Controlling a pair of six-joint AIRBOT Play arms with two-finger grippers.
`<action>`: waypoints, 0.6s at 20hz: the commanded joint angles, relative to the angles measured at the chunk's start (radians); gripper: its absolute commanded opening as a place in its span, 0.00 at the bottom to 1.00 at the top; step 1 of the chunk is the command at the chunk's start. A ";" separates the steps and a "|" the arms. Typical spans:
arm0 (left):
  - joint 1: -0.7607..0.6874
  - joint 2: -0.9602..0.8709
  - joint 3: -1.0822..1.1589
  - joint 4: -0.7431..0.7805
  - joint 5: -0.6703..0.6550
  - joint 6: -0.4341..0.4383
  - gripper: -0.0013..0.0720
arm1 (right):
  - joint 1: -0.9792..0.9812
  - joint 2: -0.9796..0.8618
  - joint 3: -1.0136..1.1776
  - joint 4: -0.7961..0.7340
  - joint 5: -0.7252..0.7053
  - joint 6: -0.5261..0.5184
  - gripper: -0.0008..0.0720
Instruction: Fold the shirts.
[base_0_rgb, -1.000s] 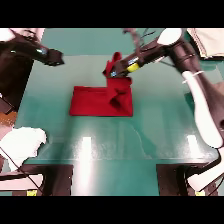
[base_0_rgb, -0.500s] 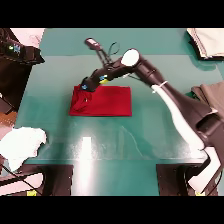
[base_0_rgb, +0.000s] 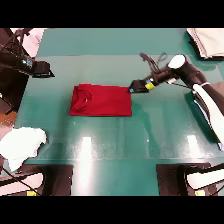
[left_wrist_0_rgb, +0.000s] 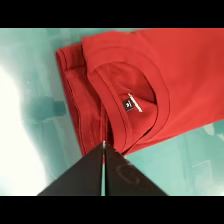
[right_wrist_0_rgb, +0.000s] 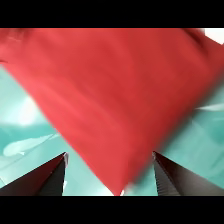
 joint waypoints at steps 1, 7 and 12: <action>0.001 0.001 -0.044 -0.012 0.037 0.001 0.05 | -0.085 0.008 -0.182 0.082 -0.069 0.011 0.97; 0.001 0.001 -0.043 -0.024 0.066 0.023 0.05 | 0.005 -0.121 -0.203 0.316 -0.167 -0.064 0.92; 0.001 0.001 -0.043 -0.025 0.067 0.028 0.05 | 0.151 -0.222 -0.060 0.446 -0.237 -0.091 0.67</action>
